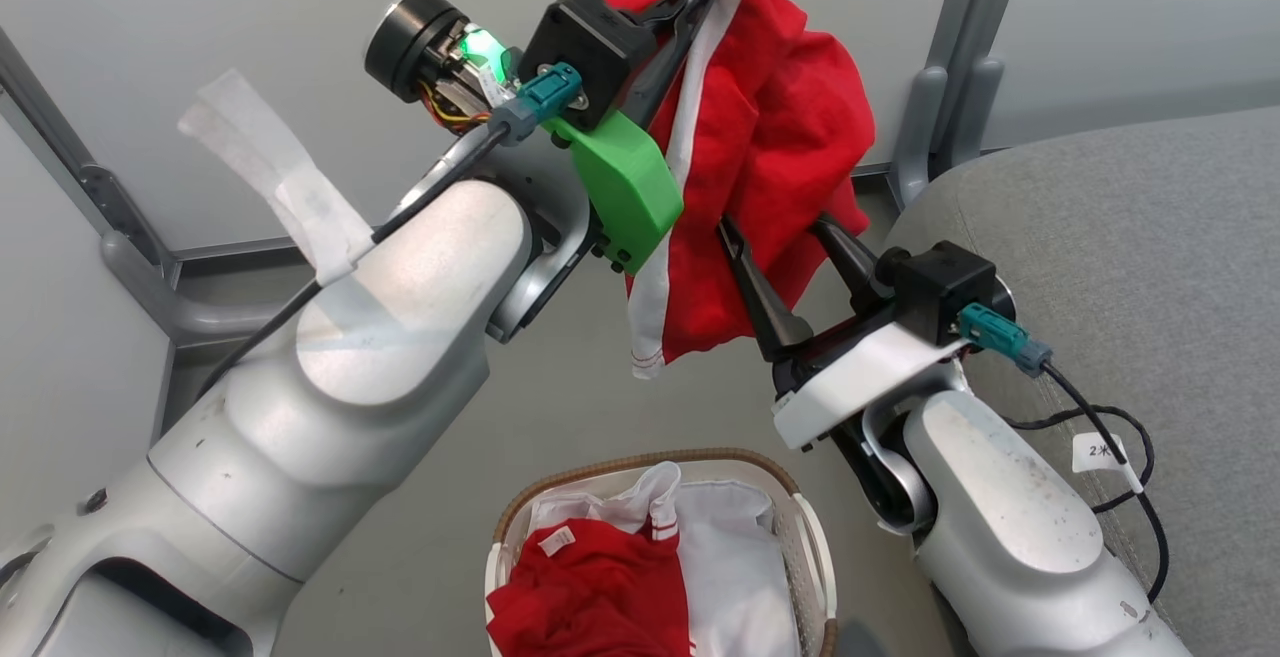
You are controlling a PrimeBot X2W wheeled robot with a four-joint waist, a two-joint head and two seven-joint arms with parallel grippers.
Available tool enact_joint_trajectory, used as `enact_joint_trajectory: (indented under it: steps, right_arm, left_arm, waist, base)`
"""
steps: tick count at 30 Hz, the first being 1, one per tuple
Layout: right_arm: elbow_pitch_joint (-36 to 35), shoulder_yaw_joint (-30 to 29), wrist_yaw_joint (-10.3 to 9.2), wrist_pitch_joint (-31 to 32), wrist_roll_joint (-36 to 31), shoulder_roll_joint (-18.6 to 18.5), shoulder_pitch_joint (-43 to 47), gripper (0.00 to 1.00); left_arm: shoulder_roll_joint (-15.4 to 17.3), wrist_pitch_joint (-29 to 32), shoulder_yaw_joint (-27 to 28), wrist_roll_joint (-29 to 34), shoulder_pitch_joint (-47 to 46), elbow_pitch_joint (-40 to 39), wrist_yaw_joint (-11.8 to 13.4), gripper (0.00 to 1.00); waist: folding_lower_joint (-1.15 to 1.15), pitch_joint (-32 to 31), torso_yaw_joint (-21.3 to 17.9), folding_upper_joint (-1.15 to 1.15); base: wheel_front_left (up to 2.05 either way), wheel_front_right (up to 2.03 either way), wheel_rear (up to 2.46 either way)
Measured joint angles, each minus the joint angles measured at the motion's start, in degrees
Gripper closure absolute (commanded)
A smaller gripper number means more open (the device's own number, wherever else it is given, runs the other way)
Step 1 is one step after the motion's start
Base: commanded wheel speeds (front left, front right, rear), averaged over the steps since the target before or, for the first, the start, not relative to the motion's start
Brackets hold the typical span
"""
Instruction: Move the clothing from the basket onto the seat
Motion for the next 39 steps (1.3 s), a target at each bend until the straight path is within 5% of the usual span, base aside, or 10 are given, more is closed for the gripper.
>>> enact_joint_trajectory:
  steps: [7, 8, 14, 16, 17, 18, 20, 39]
  right_arm:
    - [-0.01, -0.23, 0.00, 0.00, -0.40, -0.02, -2.36, 0.05]
    - [-0.01, -0.24, 0.00, 0.00, -0.56, -0.02, -2.57, 0.44]
    - [-0.31, -0.43, 0.00, 0.00, -1.11, -0.02, -2.83, 1.00]
    - [-0.43, -0.47, 0.00, 0.00, -1.29, -0.02, -2.82, 1.00]
    - [-0.52, -0.63, 0.00, 0.00, -1.59, -0.02, -2.77, 1.00]
    - [-0.57, -0.79, 0.00, 0.01, -1.69, -0.02, -2.72, 1.00]
    - [-0.78, -1.29, 0.00, 0.01, -1.98, -0.02, -2.47, 1.00]
    - [-0.57, -7.02, 0.00, 0.01, -8.01, -0.01, 2.09, 1.00]
  left_arm:
    - [0.14, 0.83, -1.00, -0.30, 1.29, -3.10, 0.03, 1.00]
    - [0.19, 1.01, -1.09, -0.40, 1.51, -3.27, 0.04, 1.00]
    - [0.85, 0.81, -0.99, -1.71, 4.10, -3.72, 0.99, 1.00]
    - [0.98, -0.02, -0.53, -2.60, 5.28, -3.75, 1.16, 1.00]
    - [1.04, -0.67, -0.31, -2.89, 5.94, -3.76, 1.45, 0.91]
    - [1.13, -1.18, -0.19, -3.03, 6.41, -3.75, 1.54, 0.67]
    - [1.38, -2.33, -0.05, -3.47, 7.88, -3.50, 1.60, 0.00]
    - [0.81, -13.24, 1.31, -7.89, 24.41, 2.54, 2.58, 0.00]
  waist:
    - [0.00, -0.32, 0.74, 0.00]
    - [0.00, -0.35, 0.76, 0.00]
    - [0.00, -0.59, 0.68, 0.00]
    - [0.00, -0.67, 0.59, 0.00]
    - [0.00, -0.71, 0.53, 0.00]
    - [0.00, -0.72, 0.49, 0.00]
    - [0.00, -0.74, 0.36, 0.00]
    - [0.00, -0.38, -0.42, 0.00]
  base:
    - [0.00, 0.00, 0.00]
    - [0.00, 0.00, 0.00]
    - [0.00, 0.00, 0.00]
    - [0.00, 0.00, 0.00]
    - [0.00, 0.00, 0.00]
    - [0.00, 0.00, 0.00]
    - [0.00, 0.00, 0.00]
    - [0.00, 0.00, 0.00]
